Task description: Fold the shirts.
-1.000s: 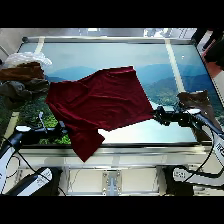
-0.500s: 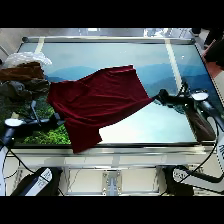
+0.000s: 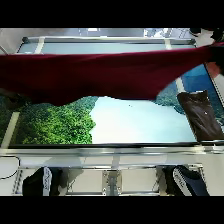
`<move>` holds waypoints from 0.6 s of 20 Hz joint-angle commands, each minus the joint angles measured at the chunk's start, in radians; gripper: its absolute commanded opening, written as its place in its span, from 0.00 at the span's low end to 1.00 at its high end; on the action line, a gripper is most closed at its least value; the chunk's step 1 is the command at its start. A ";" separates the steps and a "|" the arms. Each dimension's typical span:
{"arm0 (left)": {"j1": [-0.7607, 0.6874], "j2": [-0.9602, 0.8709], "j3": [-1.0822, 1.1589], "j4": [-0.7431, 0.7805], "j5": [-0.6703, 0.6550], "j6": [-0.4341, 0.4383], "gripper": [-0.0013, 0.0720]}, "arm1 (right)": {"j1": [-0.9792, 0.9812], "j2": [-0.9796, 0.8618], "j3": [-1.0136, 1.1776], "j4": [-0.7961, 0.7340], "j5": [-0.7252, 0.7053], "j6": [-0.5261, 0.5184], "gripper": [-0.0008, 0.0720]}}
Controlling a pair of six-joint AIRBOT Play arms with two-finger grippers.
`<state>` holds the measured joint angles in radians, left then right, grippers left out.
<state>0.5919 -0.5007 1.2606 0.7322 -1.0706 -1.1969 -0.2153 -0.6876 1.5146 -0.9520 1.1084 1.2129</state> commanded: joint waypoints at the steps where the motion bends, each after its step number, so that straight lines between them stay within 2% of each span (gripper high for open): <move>1: 0.084 0.014 0.245 0.018 0.012 -0.018 0.03 | 0.001 0.084 0.185 -0.056 -0.005 0.010 0.02; 5: 0.083 -0.105 0.305 -0.058 -0.029 -0.023 0.03 | 0.001 -0.024 0.213 -0.098 0.000 0.010 0.02; 8: 0.068 -0.261 0.304 -0.101 -0.183 -0.023 0.03 | 0.002 -0.213 0.211 -0.080 0.043 0.011 0.02; 10: -0.025 -0.383 0.290 -0.055 -0.205 -0.021 0.03 | 0.005 -0.370 0.211 -0.047 0.088 0.010 0.02; 12: -0.181 -0.517 0.269 0.073 -0.191 -0.018 0.03 | 0.028 -0.531 0.211 -0.042 0.103 0.010 0.02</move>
<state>0.5480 -0.8581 1.5414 0.6971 -1.2255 -1.2198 -0.2035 -1.0328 1.7199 -1.0157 1.1717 1.2243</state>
